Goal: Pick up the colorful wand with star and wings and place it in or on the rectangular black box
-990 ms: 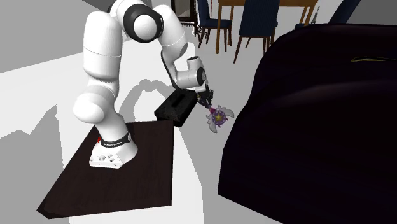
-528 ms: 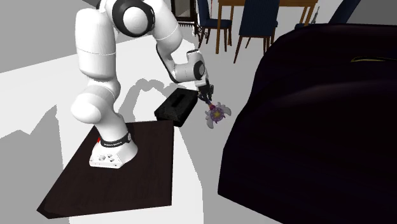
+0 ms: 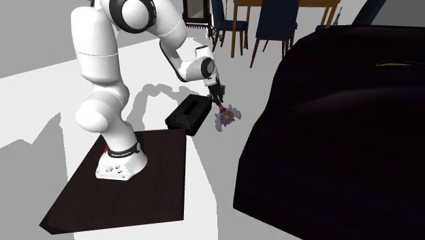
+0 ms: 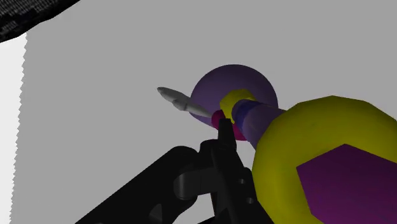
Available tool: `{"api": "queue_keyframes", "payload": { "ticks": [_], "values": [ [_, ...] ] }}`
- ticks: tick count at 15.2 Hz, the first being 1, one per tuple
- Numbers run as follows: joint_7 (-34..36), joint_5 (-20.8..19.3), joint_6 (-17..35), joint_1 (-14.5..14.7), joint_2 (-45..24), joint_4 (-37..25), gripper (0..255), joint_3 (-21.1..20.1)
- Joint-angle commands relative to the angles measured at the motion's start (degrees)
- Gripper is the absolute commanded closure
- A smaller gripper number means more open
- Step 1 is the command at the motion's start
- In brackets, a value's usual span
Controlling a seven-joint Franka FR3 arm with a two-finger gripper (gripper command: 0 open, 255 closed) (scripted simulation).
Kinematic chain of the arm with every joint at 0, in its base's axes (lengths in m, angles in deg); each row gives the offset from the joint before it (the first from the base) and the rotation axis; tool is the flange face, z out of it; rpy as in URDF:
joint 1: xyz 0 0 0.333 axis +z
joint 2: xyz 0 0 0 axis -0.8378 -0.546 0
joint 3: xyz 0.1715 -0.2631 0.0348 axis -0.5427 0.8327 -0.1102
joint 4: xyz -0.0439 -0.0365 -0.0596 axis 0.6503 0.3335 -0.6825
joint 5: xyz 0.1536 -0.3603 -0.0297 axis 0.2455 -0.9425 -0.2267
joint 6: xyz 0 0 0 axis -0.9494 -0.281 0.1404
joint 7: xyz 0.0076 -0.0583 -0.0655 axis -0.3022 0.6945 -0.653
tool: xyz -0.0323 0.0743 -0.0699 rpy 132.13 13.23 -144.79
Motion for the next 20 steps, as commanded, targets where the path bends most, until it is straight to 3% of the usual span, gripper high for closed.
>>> {"api": "queue_keyframes", "payload": {
  "ticks": [1,10,20],
  "values": [
    [2.58,0.09,-0.21,1.47,1.36,1.32,255,-0.94],
    [16.22,-0.47,-4.18,10.0,4.17,2.98,255,-5.93],
    [31.2,-4.26,-11.15,20.14,0.89,-1.07,255,-9.7]
  ]
}}
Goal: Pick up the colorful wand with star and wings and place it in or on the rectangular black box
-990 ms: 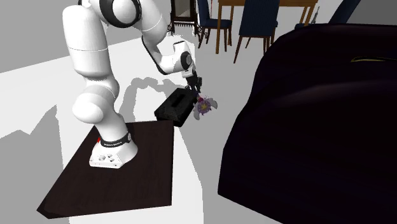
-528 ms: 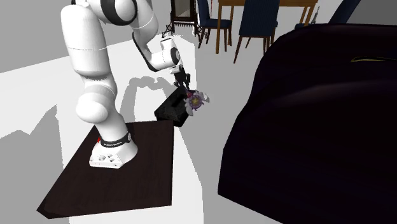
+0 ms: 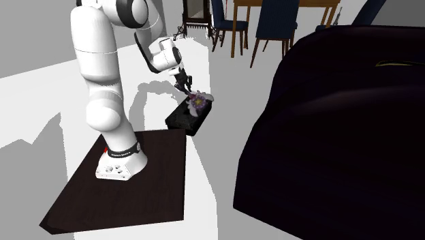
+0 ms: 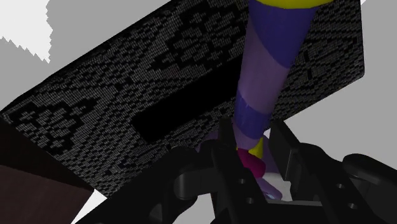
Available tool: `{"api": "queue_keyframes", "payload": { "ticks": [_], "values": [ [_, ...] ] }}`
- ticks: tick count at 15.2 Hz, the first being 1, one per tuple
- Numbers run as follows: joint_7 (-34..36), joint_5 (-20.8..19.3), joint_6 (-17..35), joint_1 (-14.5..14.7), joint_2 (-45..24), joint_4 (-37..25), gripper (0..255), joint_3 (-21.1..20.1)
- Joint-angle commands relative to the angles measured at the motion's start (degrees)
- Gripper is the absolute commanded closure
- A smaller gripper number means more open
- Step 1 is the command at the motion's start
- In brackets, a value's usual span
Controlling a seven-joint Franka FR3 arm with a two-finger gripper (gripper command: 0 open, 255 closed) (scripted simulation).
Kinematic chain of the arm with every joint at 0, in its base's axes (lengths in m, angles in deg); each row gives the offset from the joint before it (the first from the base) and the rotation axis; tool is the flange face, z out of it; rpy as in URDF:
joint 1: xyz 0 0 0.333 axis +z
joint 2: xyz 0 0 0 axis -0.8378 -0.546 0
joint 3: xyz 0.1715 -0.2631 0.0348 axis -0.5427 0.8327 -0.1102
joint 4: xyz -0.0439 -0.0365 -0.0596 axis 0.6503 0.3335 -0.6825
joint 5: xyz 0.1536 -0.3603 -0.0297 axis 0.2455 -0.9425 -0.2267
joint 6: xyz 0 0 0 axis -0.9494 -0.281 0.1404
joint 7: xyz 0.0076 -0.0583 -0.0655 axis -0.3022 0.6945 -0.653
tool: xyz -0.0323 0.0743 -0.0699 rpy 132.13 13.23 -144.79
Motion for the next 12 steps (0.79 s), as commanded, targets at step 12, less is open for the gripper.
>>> {"api": "queue_keyframes", "payload": {
  "ticks": [12],
  "values": [
    [13.1,-15.57,2.34,6.48,-10.24,-1.82,255,7.06]
  ]
}}
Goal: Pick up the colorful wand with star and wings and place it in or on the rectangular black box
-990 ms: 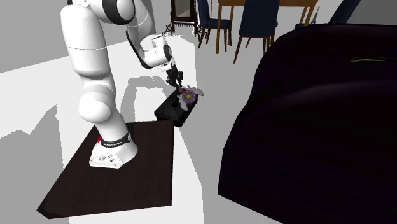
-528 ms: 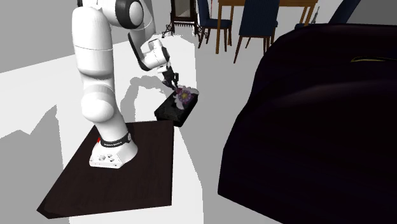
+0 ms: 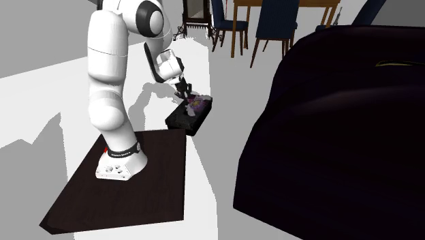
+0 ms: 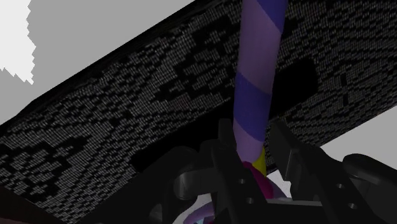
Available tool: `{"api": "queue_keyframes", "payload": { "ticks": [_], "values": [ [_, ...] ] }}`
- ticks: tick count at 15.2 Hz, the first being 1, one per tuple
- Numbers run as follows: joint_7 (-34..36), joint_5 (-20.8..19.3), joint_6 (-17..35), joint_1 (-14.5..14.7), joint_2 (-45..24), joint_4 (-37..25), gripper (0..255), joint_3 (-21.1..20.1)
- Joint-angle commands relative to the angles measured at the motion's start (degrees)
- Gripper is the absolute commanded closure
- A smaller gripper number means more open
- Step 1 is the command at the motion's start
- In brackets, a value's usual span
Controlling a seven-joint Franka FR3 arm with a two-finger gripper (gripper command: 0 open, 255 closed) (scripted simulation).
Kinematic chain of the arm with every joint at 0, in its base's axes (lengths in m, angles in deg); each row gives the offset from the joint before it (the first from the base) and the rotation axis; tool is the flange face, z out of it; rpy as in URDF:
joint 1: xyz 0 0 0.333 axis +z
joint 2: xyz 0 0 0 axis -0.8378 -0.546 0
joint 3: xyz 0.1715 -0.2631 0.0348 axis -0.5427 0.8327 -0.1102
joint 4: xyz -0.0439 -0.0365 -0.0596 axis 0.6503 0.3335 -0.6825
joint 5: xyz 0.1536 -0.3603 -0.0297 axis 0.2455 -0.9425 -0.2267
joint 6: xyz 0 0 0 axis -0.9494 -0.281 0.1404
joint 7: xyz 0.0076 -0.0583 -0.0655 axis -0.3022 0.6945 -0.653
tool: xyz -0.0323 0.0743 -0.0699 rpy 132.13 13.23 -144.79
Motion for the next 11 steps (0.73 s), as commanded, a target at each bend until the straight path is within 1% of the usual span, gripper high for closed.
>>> {"api": "queue_keyframes", "payload": {
  "ticks": [1,3,10,11],
  "values": [
    [2.05,-2.47,0.39,1.06,-1.67,-0.33,255,1.34],
    [3.6,-4.41,0.74,1.92,-3.03,-0.72,255,2.43],
    [3.6,-4.42,0.74,1.91,-3.03,-0.72,255,2.42],
    [3.62,-4.45,0.76,1.91,-3.04,-0.7,0,2.44]
  ]
}}
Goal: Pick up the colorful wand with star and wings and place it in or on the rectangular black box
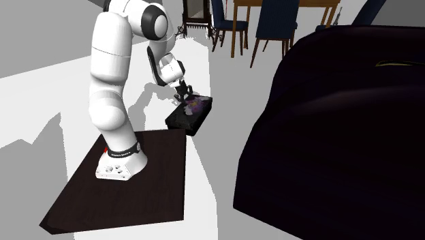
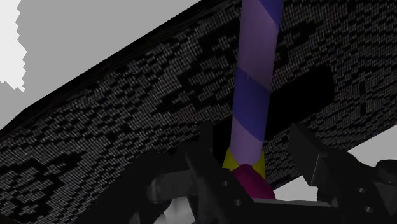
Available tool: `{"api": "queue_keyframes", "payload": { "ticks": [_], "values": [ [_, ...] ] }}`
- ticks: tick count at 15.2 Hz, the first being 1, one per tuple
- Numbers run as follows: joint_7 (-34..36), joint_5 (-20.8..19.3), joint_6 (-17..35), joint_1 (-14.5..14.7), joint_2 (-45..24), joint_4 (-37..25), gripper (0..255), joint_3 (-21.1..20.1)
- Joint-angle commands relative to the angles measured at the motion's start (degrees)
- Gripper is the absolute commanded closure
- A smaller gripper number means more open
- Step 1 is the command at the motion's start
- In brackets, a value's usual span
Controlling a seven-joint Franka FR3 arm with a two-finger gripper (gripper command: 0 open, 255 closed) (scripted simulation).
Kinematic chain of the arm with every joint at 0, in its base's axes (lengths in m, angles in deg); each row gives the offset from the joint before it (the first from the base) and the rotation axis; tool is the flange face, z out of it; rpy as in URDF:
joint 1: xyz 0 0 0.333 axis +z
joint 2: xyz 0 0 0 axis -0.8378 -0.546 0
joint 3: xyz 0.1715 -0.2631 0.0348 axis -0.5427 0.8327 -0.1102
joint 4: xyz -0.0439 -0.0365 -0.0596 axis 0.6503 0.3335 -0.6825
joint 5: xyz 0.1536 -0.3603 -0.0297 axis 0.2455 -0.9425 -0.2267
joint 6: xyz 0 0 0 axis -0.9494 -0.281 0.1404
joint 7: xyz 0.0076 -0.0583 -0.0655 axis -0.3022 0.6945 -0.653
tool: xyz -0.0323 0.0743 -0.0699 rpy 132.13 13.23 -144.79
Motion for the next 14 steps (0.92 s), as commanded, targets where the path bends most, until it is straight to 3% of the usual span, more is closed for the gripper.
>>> {"api": "queue_keyframes", "payload": {
  "ticks": [1,5,9,14],
  "values": [
    [0.05,-0.07,-0.01,-0.01,-0.12,0.02,0,0.1],
    [-0.05,0.09,-0.05,-0.05,-0.01,0.05,0,0.01],
    [-7.11,11.04,-1.65,-4.11,8.33,3.21,0,-6.43],
    [-7.12,11.05,-1.64,-4.08,8.34,3.21,0,-6.4]
  ]
}}
